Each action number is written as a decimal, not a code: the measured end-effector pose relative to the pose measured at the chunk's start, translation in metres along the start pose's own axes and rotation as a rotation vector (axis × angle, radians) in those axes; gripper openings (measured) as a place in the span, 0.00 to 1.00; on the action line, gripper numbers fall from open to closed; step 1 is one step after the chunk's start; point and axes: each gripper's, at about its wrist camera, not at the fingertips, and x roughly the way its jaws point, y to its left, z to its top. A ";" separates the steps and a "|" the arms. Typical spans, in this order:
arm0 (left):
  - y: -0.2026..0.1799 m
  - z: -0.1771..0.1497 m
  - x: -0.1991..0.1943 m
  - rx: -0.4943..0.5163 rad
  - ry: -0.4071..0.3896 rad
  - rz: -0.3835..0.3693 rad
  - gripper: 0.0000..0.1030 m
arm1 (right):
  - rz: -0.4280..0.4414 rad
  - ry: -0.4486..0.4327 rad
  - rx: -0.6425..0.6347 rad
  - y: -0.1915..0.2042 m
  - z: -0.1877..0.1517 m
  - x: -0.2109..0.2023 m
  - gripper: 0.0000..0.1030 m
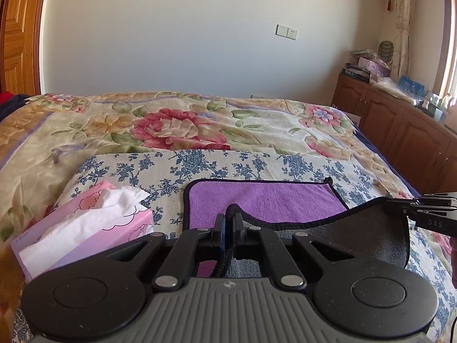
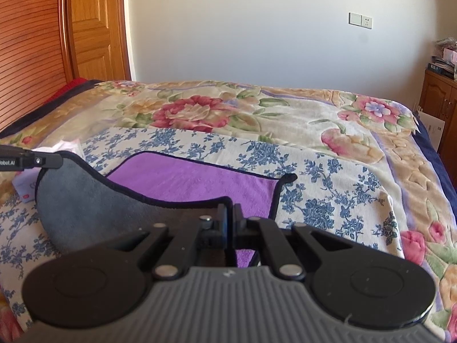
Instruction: Fold towel
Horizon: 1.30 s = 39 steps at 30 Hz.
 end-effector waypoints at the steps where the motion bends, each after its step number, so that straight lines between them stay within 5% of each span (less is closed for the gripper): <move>1: -0.001 0.000 0.001 0.003 0.001 -0.002 0.05 | -0.001 0.001 -0.005 0.000 0.000 0.000 0.04; 39: -0.003 0.045 0.057 0.053 -0.044 0.043 0.05 | -0.046 -0.039 -0.089 -0.016 0.040 0.053 0.04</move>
